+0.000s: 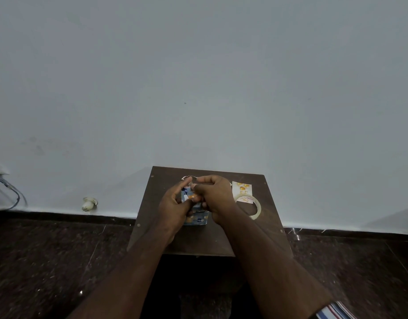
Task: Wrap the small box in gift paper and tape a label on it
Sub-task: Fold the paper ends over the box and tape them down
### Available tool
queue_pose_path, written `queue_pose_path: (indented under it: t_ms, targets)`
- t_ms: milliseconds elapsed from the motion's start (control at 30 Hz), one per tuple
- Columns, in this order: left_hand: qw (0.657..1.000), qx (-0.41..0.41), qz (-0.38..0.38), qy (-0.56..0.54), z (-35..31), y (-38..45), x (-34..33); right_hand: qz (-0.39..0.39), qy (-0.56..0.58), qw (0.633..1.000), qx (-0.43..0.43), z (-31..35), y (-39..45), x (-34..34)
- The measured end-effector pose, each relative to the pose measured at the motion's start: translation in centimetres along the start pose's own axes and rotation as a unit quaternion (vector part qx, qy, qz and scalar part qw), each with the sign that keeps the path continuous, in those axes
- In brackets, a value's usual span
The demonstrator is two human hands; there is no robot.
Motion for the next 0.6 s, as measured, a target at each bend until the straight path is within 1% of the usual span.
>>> queue_pose_path:
  t_ms: [67, 200, 333, 467, 600]
  targets:
    - [1.000, 0.003, -0.003, 0.004, -0.1, 0.1, 0.1, -0.009, 0.004, 1.000, 0.001, 0.0, 0.0, -0.1]
    - [0.997, -0.013, -0.008, 0.081, 0.0, 0.3, 0.2, -0.025, 0.010, 1.000, 0.010, 0.2, -0.3, 0.3]
    - [0.991, -0.013, 0.000, 0.134, 0.0, 0.3, 0.3, -0.040, 0.020, 0.999, 0.017, 0.2, -1.1, 1.4]
    - [0.976, -0.085, -0.013, 0.198, -1.5, 0.0, 0.2, -0.041, 0.056, 0.997, 0.017, -1.4, -2.6, 2.8]
    - [0.969, -0.058, -0.026, 0.240, -1.5, -0.4, 0.0, -0.053, 0.083, 0.995, -0.002, -3.7, -4.3, 3.7]
Point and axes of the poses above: each hand's wrist, its own y-axis towards the middle knuckle, its own x-axis out of the back of the hand, z = x × y, the point moved 7 cm from there along y, towards the middle knuckle, and after that the axes turned 4 degrees about -x, right-handed, at the moved point
